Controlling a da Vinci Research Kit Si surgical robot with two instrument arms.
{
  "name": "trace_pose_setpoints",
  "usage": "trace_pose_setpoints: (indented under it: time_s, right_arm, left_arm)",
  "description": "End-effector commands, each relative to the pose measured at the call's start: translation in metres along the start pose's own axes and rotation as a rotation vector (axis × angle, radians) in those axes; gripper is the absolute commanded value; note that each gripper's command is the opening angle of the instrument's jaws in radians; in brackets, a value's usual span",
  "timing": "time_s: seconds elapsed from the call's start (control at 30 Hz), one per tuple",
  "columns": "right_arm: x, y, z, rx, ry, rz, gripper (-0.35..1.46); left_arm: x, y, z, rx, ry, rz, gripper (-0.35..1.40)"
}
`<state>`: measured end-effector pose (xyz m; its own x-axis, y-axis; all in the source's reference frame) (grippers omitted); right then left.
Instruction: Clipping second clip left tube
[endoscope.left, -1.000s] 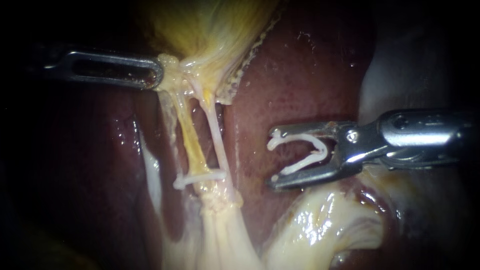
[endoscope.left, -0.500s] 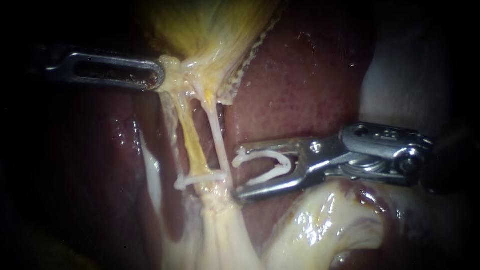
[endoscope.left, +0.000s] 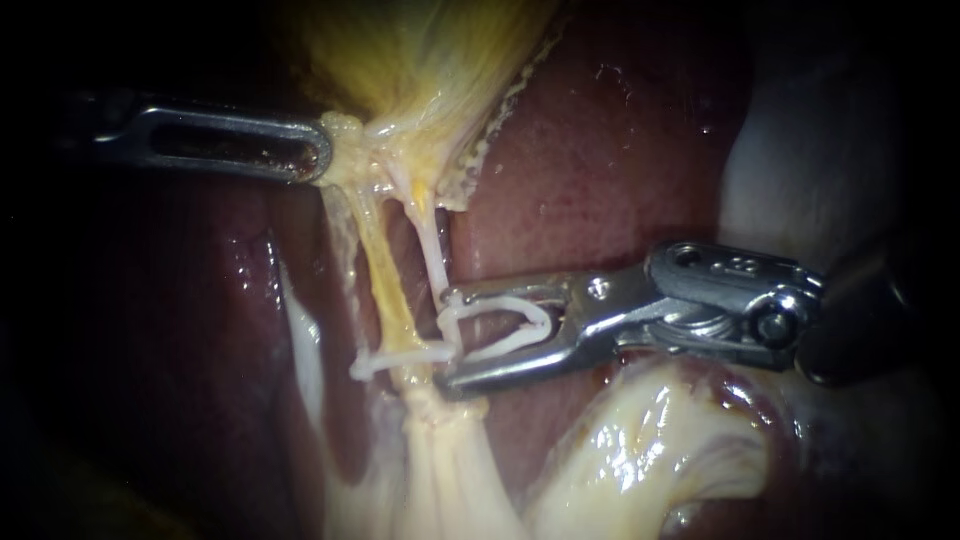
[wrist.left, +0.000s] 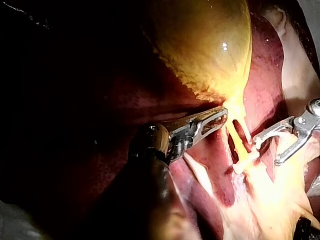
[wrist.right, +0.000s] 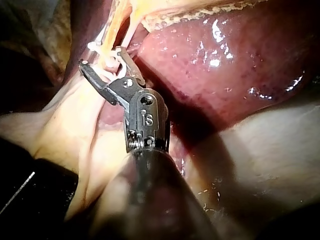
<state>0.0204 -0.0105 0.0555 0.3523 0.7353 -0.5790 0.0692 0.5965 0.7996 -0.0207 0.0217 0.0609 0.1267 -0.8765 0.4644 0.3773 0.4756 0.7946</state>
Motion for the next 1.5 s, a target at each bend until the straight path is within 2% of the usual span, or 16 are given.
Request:
trace_pose_setpoints:
  time_s: [0.03, 0.47, 1.13, 1.5]
  right_arm:
    - [-0.0001, 0.0001, 0.0001, 0.000, -0.001, 0.005, 0.50]
    - [-0.0012, 0.0015, 0.0014, -0.007, -0.002, 0.014, 0.50]
    - [-0.0020, 0.0032, 0.0024, 0.005, -0.011, 0.008, 0.50]
    - [-0.0024, 0.0047, 0.0026, 0.004, -0.012, 0.004, 0.49]
  left_arm:
    - [0.0000, 0.0000, 0.0000, 0.001, 0.000, 0.000, -0.35]
    - [0.0001, 0.0000, 0.0001, 0.003, 0.001, 0.000, -0.35]
    - [0.0001, -0.0001, 0.0002, 0.002, 0.001, 0.001, -0.35]
    - [0.0002, -0.0001, 0.0002, 0.002, 0.001, 0.001, -0.35]
